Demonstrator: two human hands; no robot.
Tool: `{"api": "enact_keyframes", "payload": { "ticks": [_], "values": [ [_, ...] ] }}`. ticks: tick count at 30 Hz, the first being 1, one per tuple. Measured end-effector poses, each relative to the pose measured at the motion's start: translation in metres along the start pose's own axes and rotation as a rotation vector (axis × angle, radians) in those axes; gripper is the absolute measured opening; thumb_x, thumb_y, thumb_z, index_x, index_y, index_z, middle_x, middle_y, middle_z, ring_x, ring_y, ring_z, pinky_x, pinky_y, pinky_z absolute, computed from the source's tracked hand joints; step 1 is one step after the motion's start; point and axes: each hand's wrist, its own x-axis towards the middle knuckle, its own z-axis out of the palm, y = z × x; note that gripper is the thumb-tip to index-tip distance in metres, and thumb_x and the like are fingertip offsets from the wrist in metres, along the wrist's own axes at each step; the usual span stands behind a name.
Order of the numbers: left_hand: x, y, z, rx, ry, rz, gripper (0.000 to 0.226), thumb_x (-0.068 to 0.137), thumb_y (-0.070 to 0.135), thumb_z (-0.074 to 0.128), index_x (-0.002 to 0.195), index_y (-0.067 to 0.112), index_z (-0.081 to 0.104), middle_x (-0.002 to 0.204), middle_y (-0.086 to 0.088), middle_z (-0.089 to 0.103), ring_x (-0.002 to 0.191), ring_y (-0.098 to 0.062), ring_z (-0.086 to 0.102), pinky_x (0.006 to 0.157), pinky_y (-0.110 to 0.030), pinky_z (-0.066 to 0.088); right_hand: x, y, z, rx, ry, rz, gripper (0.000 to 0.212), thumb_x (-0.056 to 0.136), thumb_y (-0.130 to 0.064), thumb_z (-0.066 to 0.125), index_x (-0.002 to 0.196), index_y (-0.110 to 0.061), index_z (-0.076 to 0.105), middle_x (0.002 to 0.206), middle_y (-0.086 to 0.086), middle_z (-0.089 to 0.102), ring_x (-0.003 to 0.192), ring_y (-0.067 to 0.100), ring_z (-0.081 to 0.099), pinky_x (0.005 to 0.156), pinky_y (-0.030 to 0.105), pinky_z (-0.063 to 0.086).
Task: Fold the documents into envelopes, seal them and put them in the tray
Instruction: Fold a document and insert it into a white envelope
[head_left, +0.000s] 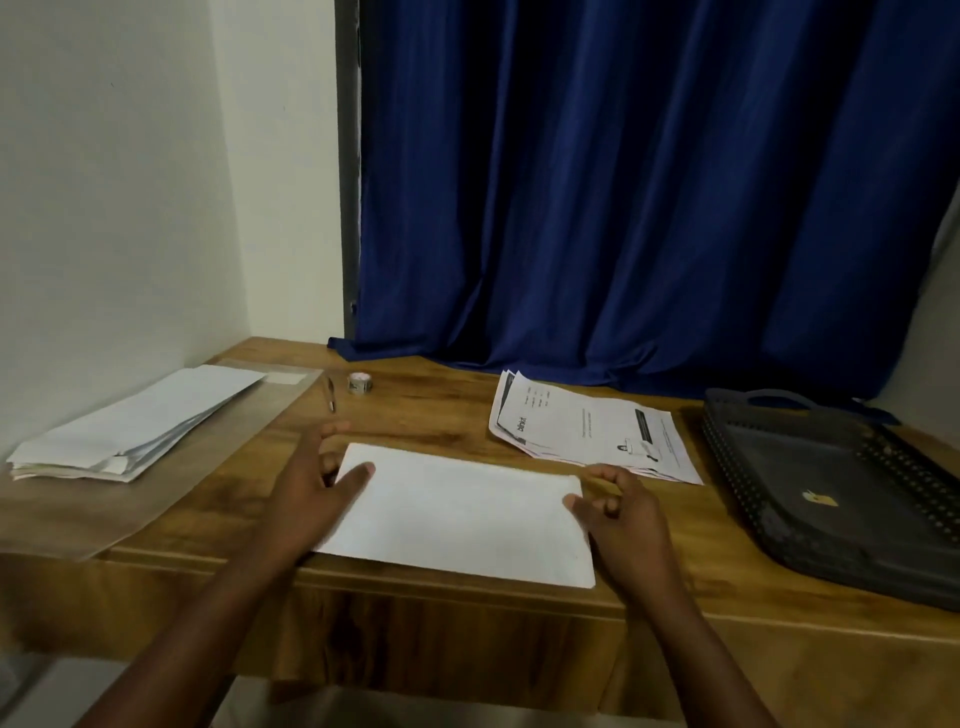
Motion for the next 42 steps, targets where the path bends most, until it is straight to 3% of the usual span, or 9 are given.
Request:
{"api": "enact_keyframes", "payload": {
  "ticks": [4, 7, 10, 16, 20, 25, 30, 33, 42],
  "values": [
    [-0.003, -0.005, 0.005, 0.266, -0.034, 0.070, 0.062, 0.090, 0.034, 0.073, 0.144, 0.027, 0.043, 0.125, 0.000, 0.062, 0.107, -0.015, 0.060, 0.083, -0.031, 0.049, 0.004, 0.011, 0.010, -0.286, 0.076, -0.105, 0.016, 0.089, -0.032, 0.075, 0.096, -0.036, 0.061, 0.078, -0.014, 0.068, 0.071, 0.005, 0.065, 0.066, 0.032, 0.060],
    [-0.007, -0.011, 0.004, 0.435, -0.083, 0.172, 0.069, 0.091, 0.043, 0.070, 0.151, 0.025, 0.041, 0.151, 0.000, 0.048, 0.134, -0.021, 0.050, 0.106, -0.044, 0.047, 0.006, 0.016, 0.016, -0.465, 0.087, -0.192, 0.008, 0.091, -0.030, 0.069, 0.084, -0.032, 0.070, 0.082, -0.014, 0.069, 0.069, 0.004, 0.063, 0.064, 0.027, 0.059],
    [-0.006, -0.012, 0.002, 0.649, -0.249, 0.204, 0.065, 0.093, 0.068, 0.046, 0.151, 0.037, 0.041, 0.156, 0.008, 0.044, 0.142, -0.019, 0.042, 0.115, -0.047, 0.038, 0.004, 0.018, 0.019, -0.612, 0.105, -0.241, 0.010, 0.094, -0.032, 0.064, 0.089, -0.030, 0.072, 0.095, -0.007, 0.066, 0.071, 0.006, 0.060, 0.063, 0.022, 0.055],
    [0.000, -0.010, 0.009, 0.927, -0.491, 0.189, 0.059, 0.105, 0.055, 0.019, 0.160, 0.036, 0.014, 0.169, 0.010, 0.007, 0.156, -0.013, 0.002, 0.126, -0.044, 0.004, 0.000, 0.020, 0.016, -0.800, 0.105, -0.365, 0.028, 0.100, -0.036, 0.049, 0.110, -0.027, 0.074, 0.116, -0.007, 0.072, 0.103, 0.012, 0.061, 0.089, 0.030, 0.052],
    [0.000, -0.007, 0.010, 0.988, -0.527, 0.159, 0.069, 0.100, 0.062, 0.008, 0.161, 0.032, 0.006, 0.169, 0.010, 0.000, 0.156, -0.012, -0.003, 0.126, -0.043, 0.001, -0.010, 0.009, 0.012, -0.892, -0.317, -0.216, 0.074, 0.097, -0.066, 0.010, 0.159, -0.028, 0.025, 0.167, -0.006, 0.020, 0.155, 0.019, 0.014, 0.125, 0.043, 0.012],
    [0.001, -0.010, 0.007, 0.982, -0.528, 0.172, 0.122, 0.058, 0.086, -0.030, 0.161, 0.033, 0.007, 0.169, 0.010, 0.001, 0.156, -0.012, -0.001, 0.125, -0.043, 0.002, -0.009, 0.010, 0.013, -0.934, -0.421, -0.171, 0.104, 0.071, -0.077, -0.015, 0.161, -0.027, -0.001, 0.169, -0.006, -0.005, 0.156, 0.018, -0.008, 0.126, 0.049, -0.001],
    [0.010, 0.005, -0.002, 0.840, -0.559, 0.123, 0.072, 0.095, 0.073, 0.032, 0.156, 0.036, 0.031, 0.165, 0.011, 0.026, 0.151, -0.012, 0.023, 0.122, -0.042, 0.019, -0.006, 0.014, 0.015, -0.967, -0.402, -0.193, 0.115, 0.063, -0.081, -0.025, 0.161, -0.027, -0.001, 0.169, -0.006, -0.004, 0.156, 0.017, -0.006, 0.126, 0.049, 0.001],
    [0.047, 0.017, -0.007, 0.595, -0.477, 0.008, 0.071, 0.079, 0.080, 0.058, 0.135, 0.038, 0.057, 0.136, 0.015, 0.059, 0.120, -0.009, 0.056, 0.103, -0.036, 0.046, -0.003, 0.018, 0.016, -0.984, -0.404, -0.208, 0.123, 0.055, -0.083, -0.032, 0.160, -0.026, -0.002, 0.169, -0.006, -0.005, 0.156, 0.018, -0.005, 0.126, 0.051, 0.003],
    [0.189, -0.004, -0.003, 0.887, -0.149, 0.031, 0.065, 0.085, 0.052, 0.072, 0.138, 0.021, 0.052, 0.134, -0.008, 0.060, 0.113, -0.029, 0.062, 0.095, -0.042, 0.050, 0.002, 0.011, 0.021, -1.014, -0.403, -0.190, 0.141, 0.036, -0.076, -0.049, 0.160, -0.028, -0.001, 0.170, -0.005, -0.003, 0.156, 0.020, 0.000, 0.125, 0.053, 0.006]
  ]
}}
